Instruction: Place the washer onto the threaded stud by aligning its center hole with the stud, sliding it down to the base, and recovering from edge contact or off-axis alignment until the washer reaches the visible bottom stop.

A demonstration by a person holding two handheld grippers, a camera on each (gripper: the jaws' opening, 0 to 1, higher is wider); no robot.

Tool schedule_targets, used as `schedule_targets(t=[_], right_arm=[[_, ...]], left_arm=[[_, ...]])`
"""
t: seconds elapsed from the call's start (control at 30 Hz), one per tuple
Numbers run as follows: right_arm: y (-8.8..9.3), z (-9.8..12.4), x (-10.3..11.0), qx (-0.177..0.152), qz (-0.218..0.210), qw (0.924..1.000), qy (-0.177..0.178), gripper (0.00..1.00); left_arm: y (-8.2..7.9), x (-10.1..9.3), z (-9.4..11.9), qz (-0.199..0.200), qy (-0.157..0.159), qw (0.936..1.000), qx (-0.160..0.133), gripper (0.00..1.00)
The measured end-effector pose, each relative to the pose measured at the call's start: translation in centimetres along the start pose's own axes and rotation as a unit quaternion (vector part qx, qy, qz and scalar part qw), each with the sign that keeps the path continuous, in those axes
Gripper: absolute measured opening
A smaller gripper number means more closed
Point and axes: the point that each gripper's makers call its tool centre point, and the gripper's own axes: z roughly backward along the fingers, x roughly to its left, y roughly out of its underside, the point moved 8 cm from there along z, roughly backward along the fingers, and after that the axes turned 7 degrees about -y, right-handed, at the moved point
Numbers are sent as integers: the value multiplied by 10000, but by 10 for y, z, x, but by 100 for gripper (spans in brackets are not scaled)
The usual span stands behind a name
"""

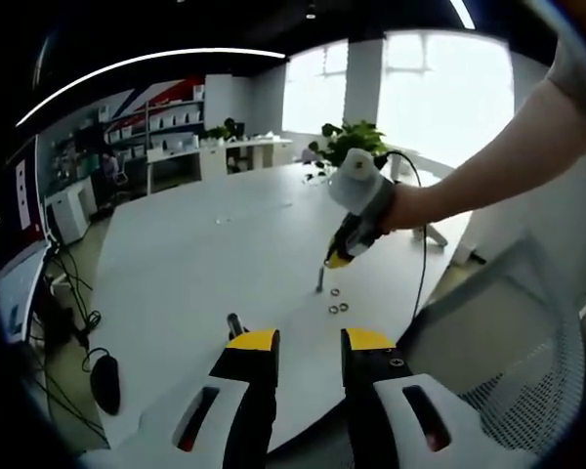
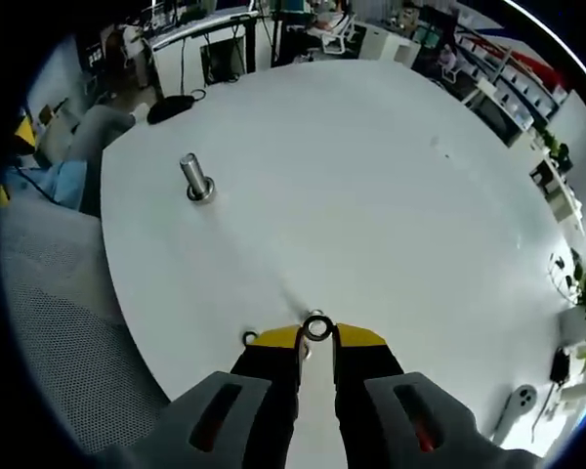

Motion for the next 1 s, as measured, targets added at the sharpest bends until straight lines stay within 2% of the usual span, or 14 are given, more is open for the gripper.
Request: schedule_targets(t=[0.27, 0.4, 1.0], right_arm=[[-7, -6, 0, 31, 24, 10000, -54, 14], [-6, -10, 0, 141, 17, 9999, -73, 14], [-4, -15, -4, 244, -86, 9996, -62, 14]], left_arm=[[1, 0, 0, 8, -11, 10000, 35, 23], [1, 0, 0, 26, 7, 10000, 38, 23], [1, 1, 0, 65, -9, 10000, 50, 23]])
